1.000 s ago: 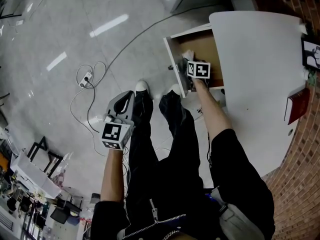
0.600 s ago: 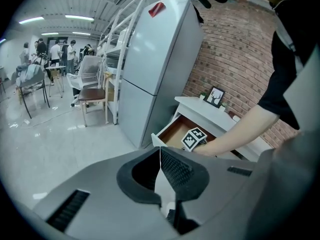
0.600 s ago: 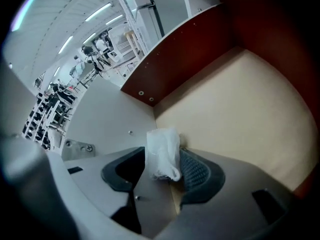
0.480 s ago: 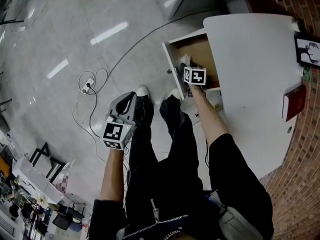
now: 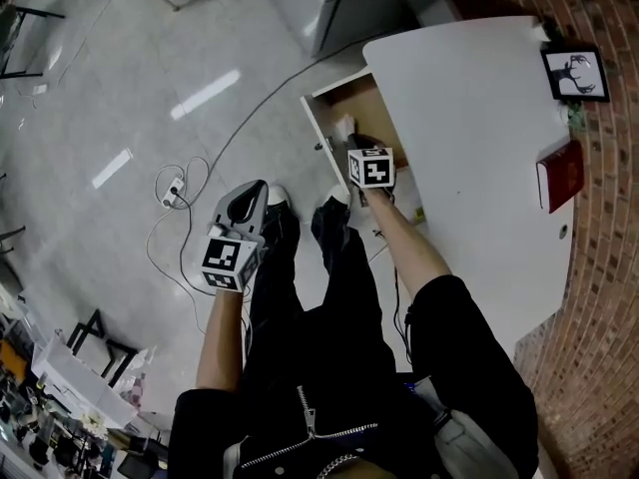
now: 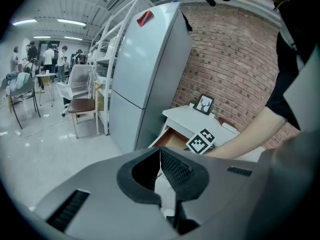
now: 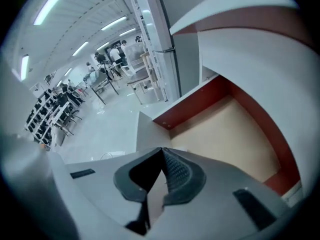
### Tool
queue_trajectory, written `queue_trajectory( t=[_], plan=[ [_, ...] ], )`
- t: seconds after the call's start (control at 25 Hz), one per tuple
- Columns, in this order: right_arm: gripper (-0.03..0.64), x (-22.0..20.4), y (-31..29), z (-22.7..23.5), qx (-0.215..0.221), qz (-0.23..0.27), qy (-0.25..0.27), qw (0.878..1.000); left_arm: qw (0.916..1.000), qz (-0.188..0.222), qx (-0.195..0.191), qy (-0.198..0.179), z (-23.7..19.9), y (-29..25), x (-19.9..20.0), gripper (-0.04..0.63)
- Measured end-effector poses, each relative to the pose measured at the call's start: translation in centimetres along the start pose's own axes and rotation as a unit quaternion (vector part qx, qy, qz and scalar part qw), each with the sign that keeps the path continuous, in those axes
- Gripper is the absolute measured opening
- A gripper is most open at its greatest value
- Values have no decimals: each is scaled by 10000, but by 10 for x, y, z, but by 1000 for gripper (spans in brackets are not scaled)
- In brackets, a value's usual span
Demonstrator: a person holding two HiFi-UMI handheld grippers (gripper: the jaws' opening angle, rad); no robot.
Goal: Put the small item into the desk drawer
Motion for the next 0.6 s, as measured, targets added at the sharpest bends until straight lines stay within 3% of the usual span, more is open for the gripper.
queue_trajectory(
  t=[0.36, 0.6],
  plan=[
    [5, 23, 85, -42, 326, 473, 178, 9982, 9992, 109, -239, -308, 13, 11, 44, 21],
    [5, 47, 152, -57, 332, 1157, 54, 9927, 9968, 267, -433, -618, 23, 15, 80, 21]
  ],
)
Point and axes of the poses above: the fingertips, and each gripper's own axes: y backward along the fingers, z to its right, x out of its top, the point moved 7 cm from there along y, backward along the fingers, and after that the axes turned 5 degrees about z, right-handed, at the moved point
